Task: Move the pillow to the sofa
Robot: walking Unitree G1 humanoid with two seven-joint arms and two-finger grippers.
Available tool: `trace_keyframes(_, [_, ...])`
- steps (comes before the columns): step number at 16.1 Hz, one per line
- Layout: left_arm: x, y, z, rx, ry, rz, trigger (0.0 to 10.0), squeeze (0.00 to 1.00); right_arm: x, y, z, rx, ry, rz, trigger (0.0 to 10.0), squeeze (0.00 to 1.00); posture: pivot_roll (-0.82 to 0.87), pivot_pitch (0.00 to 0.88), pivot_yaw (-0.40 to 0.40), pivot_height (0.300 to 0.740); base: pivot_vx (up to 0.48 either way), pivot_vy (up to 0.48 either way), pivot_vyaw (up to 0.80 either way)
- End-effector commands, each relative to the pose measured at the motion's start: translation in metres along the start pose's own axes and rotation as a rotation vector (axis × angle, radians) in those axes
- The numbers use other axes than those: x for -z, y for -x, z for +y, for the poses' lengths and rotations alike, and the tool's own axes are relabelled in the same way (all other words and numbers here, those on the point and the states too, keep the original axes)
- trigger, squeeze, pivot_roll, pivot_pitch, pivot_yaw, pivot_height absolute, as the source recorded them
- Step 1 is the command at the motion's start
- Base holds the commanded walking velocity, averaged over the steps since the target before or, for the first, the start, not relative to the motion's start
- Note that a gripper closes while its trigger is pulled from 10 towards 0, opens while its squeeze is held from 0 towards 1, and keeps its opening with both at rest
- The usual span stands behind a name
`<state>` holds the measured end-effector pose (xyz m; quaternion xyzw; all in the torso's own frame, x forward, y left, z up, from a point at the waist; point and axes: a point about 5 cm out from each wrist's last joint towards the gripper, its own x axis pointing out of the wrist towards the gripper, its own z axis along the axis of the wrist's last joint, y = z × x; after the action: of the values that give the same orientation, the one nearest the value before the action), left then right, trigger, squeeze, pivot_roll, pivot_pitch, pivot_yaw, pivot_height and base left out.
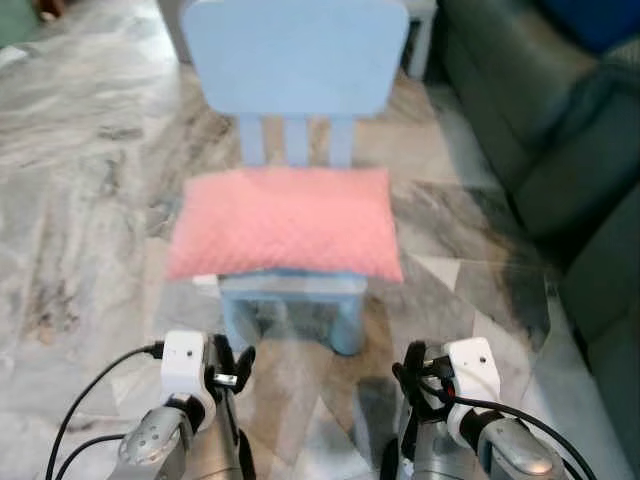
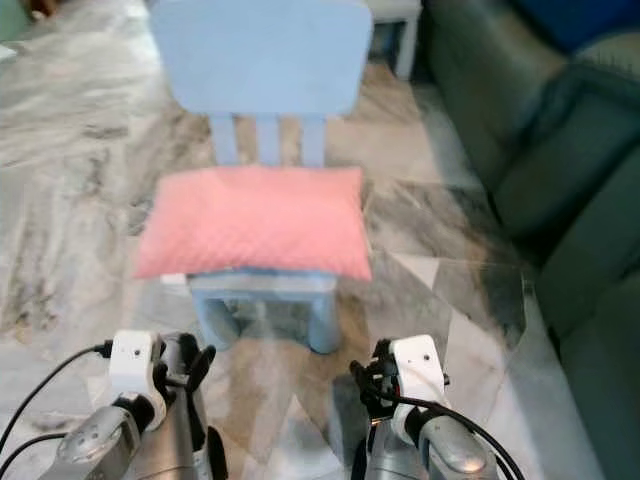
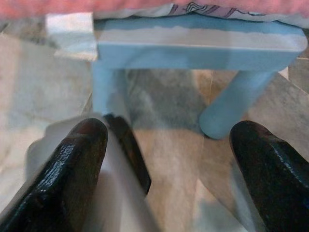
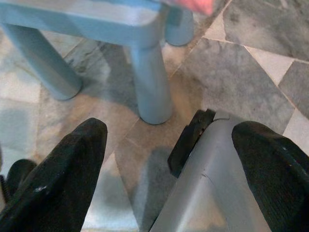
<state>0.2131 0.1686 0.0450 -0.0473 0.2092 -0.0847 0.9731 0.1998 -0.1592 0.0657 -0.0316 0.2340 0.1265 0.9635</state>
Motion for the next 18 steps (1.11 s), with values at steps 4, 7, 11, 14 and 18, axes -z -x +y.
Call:
trace_keyframes(4, [0.007, 0.001, 0.01, -0.075, -0.024, 0.033, 10.0, 0.0, 0.004, -0.001, 0.0, -0.002, -0.008, 0.017, 10.0, 0.0, -0.06, 0.206, -0.015, 0.33, 0.0, 0.0, 0.0])
trace_keyframes(7, [-0.024, 0.0, 0.025, -0.207, -0.136, -0.115, 10.0, 0.0, -0.009, -0.005, -0.002, -0.009, -0.03, -0.049, 10.0, 0.0, -0.06, 0.195, -0.014, 0.3, 0.0, 0.0, 0.0])
trace_keyframes(11, [-0.057, 0.0, 0.041, -0.332, -0.199, -0.242, 10.0, 0.0, -0.031, -0.01, -0.011, 0.011, -0.013, -0.139, 10.0, 0.0, -0.05, 0.172, -0.006, 0.3, 0.0, 0.0, 0.0])
trace_keyframes(14, [-0.092, -0.004, 0.043, -0.354, -0.216, -0.358, 10.0, 0.0, -0.062, -0.015, -0.016, 0.015, -0.023, -0.244, 10.0, 0.0, -0.05, 0.163, -0.001, 0.3, 0.0, 0.0, 0.0])
trace_keyframes(18, [-0.124, -0.006, 0.061, -0.454, -0.145, -0.44, 10.0, 0.0, -0.103, -0.023, -0.021, -0.016, -0.007, -0.373, 10.0, 0.0, -0.04, 0.143, 0.005, 0.3, 0.0, 0.0, 0.0])
